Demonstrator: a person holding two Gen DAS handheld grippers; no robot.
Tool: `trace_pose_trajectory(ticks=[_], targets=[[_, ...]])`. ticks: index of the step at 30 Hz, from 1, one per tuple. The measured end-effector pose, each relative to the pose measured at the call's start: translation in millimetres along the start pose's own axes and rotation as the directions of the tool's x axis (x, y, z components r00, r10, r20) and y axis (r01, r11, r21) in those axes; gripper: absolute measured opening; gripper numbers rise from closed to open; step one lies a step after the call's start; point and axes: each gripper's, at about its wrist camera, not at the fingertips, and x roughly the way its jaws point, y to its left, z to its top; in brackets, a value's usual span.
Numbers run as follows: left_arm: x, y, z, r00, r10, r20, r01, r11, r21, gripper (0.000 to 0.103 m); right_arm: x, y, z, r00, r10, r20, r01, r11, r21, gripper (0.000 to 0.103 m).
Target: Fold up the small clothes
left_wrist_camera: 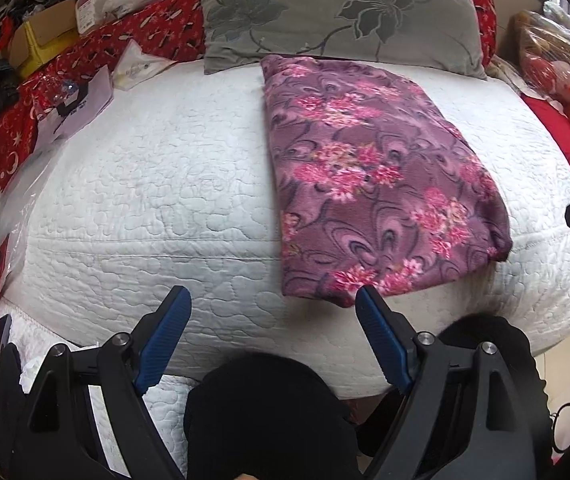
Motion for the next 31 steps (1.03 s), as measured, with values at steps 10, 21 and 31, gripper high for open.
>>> trace_pose_trajectory(ticks=[10,21,31], targets=[[-13,-6,0,0.997,-0.072,0.011,0.072,0.997,-0.002,0.085,-6,1,-4,1.000,0.002,-0.003,-0.002,1.000,0.009,0.096],[-27,-19,3,0.991,-0.132,0.024,0.132,0.991,0.016,0.085,-4,-1,-5,1.000,0.004,-0.022,-0.004,1.000,0.021,0.096],[-42,-34,8,0.986,-0.158,0.047,0.156,0.987,0.046,0.085,-4,-3,-6,1.000,0.000,-0.023,0.000,0.999,0.032,0.096]])
